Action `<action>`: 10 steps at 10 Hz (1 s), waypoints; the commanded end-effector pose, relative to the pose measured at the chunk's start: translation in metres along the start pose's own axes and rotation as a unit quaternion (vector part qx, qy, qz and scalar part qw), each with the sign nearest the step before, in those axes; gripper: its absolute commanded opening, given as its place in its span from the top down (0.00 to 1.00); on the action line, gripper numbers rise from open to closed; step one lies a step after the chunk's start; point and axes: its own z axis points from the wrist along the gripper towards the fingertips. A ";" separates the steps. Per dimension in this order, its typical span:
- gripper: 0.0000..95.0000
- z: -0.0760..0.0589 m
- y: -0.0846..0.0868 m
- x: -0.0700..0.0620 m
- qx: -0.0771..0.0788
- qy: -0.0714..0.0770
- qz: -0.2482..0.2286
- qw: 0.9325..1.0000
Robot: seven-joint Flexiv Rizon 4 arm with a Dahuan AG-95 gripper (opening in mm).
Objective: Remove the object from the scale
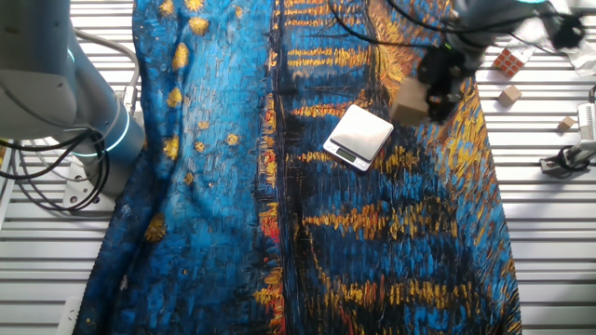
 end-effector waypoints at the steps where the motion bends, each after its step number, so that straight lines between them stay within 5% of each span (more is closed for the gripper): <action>1: 1.00 0.008 -0.009 -0.005 0.001 -0.008 -0.005 1.000; 6: 1.00 0.008 -0.014 -0.023 0.004 -0.004 -0.012 1.000; 7: 0.80 0.008 -0.014 -0.023 0.003 -0.004 -0.013 1.000; 9: 0.00 0.008 -0.014 -0.023 0.002 -0.004 -0.032 0.999; 10: 0.00 0.008 -0.014 -0.023 0.002 -0.004 -0.035 0.999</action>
